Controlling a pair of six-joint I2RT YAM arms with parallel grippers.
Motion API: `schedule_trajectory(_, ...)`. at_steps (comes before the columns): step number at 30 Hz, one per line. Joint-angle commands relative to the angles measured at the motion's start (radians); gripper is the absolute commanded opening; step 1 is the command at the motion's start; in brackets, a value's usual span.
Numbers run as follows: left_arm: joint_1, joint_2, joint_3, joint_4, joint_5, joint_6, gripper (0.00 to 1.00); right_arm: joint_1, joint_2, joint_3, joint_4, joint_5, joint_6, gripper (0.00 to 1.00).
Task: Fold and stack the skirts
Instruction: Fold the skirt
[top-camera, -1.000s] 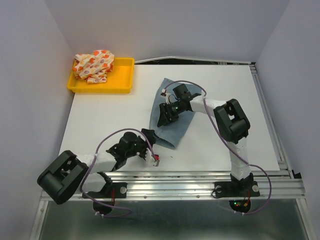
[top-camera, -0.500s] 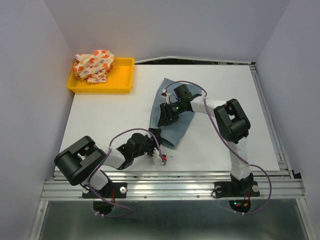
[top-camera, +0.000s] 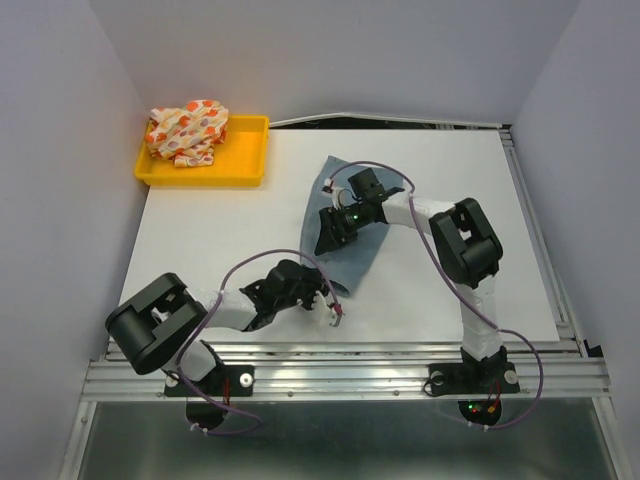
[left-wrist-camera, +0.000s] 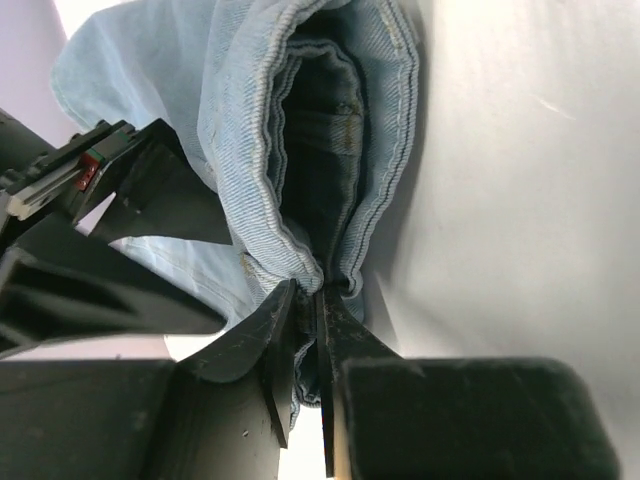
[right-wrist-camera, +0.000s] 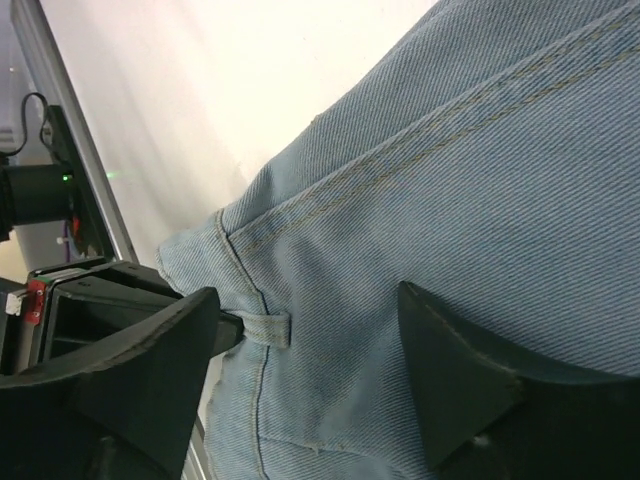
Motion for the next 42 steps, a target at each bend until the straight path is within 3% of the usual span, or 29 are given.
schedule_trajectory(1,-0.002,0.004,0.078,-0.074,-0.03,-0.071,0.04,0.014,-0.025,0.021,-0.117,0.11,-0.084,0.81)
schedule_trajectory(4,-0.007,-0.025,0.095,-0.152,-0.009,-0.082,0.01,-0.04,-0.036,0.107,-0.117,0.212,-0.078,0.87)
schedule_trajectory(9,-0.03,-0.109,0.123,-0.326,0.017,-0.134,0.01,-0.167,0.064,0.314,-0.144,0.276,-0.127,0.86)
schedule_trajectory(10,-0.03,-0.116,0.123,-0.33,0.01,-0.146,0.07,-0.167,0.082,0.349,-0.169,0.268,-0.147,0.84)
schedule_trajectory(11,-0.031,-0.126,0.121,-0.33,0.005,-0.157,0.32,-0.167,0.098,0.404,-0.225,0.262,-0.163,0.83)
schedule_trajectory(12,-0.031,-0.131,0.117,-0.305,-0.004,-0.166,0.46,-0.167,0.107,0.412,-0.25,0.21,-0.172,0.81)
schedule_trajectory(13,-0.033,-0.128,0.103,-0.281,-0.012,-0.177,0.68,-0.167,0.113,0.406,-0.262,0.167,-0.166,0.78)
schedule_trajectory(14,-0.035,-0.119,0.094,-0.257,-0.032,-0.177,0.74,-0.167,0.11,0.364,-0.256,0.104,-0.16,0.78)
schedule_trajectory(21,-0.039,0.062,0.127,-0.12,-0.11,-0.179,0.84,-0.112,0.115,0.234,-0.216,0.078,-0.169,0.74)
schedule_trajectory(28,-0.051,0.041,0.091,-0.139,-0.067,-0.113,0.86,-0.103,0.147,0.214,-0.223,0.116,-0.184,0.71)
schedule_trajectory(32,-0.05,-0.019,0.074,-0.218,-0.087,-0.133,0.86,-0.103,0.122,0.22,-0.219,0.139,-0.183,0.71)
schedule_trajectory(38,-0.044,-0.281,0.046,-0.486,-0.06,-0.162,0.86,-0.103,0.044,0.224,-0.216,0.2,-0.155,0.71)
schedule_trajectory(42,0.008,-0.417,0.014,-0.579,-0.037,-0.105,0.88,-0.103,-0.022,0.199,-0.215,0.132,-0.117,0.71)
